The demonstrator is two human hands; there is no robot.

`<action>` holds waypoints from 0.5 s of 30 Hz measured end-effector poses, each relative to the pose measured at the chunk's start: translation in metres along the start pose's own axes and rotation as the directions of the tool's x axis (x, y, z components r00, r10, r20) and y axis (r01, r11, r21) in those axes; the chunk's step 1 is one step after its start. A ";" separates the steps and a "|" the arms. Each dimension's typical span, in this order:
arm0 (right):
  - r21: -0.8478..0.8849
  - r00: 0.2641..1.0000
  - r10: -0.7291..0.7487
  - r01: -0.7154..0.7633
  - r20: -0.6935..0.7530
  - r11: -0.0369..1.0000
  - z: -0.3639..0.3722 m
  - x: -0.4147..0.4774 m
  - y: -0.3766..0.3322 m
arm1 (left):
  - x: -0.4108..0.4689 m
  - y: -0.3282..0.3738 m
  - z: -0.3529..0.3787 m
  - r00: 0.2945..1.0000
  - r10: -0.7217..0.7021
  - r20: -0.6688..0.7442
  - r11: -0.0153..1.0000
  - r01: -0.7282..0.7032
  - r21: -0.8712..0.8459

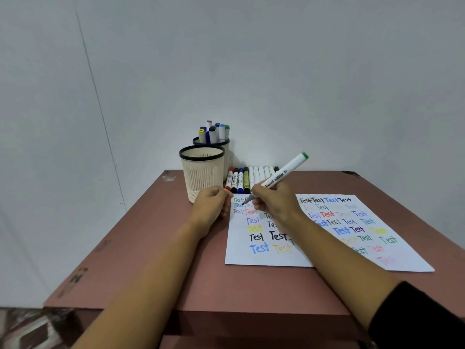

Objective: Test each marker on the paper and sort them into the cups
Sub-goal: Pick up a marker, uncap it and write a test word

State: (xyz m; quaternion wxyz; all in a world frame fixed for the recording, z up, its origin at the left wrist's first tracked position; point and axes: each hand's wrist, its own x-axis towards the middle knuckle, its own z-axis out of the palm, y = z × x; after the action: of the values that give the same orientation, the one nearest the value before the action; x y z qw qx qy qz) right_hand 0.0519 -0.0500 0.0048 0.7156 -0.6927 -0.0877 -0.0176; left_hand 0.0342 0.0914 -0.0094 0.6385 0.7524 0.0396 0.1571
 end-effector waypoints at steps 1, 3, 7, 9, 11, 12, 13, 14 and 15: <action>-0.027 1.000 -0.004 0.004 -0.029 1.000 0.003 0.001 0.004 | 0.000 0.000 0.000 1.000 -0.006 -0.002 1.000 0.006 -0.008; -0.067 0.997 -0.009 0.004 -0.072 0.998 0.007 0.002 0.011 | 0.000 0.000 -0.001 1.000 -0.012 -0.006 1.000 0.012 -0.021; -0.093 0.999 0.000 -0.003 -0.039 0.996 0.011 0.003 0.019 | 0.000 0.000 0.000 1.000 -0.010 -0.013 0.999 0.010 -0.047; -0.106 1.000 -0.003 0.001 -0.018 0.994 0.012 0.003 0.020 | 0.001 0.000 0.000 1.000 -0.013 -0.022 0.998 0.012 -0.062; -0.115 1.000 -0.008 0.008 0.000 0.993 0.013 0.003 0.021 | 0.001 0.000 0.000 0.999 -0.017 -0.027 0.997 0.015 -0.080; -0.120 1.000 -0.010 0.011 0.008 0.993 0.013 0.003 0.022 | 0.001 0.000 0.000 0.999 -0.022 -0.030 0.996 0.019 -0.090; -0.125 1.000 -0.013 0.015 0.016 0.992 0.013 0.003 0.022 | 0.001 0.000 0.000 0.999 -0.029 -0.033 0.995 0.025 -0.100; -0.133 1.000 -0.016 0.019 0.027 0.991 0.012 0.003 0.022 | 0.001 0.000 -0.001 0.999 -0.035 -0.036 0.994 0.031 -0.108; -0.144 0.999 -0.018 0.024 0.039 0.989 0.012 0.003 0.022 | 0.001 0.000 -0.001 0.999 -0.039 -0.036 0.993 0.034 -0.113</action>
State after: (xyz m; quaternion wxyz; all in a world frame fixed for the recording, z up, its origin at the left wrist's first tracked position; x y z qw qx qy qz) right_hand 0.0567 -0.0367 -0.0162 0.6617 -0.7419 -0.1071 -0.0183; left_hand 0.0346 0.0924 -0.0091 0.6815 0.7114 0.0568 0.1618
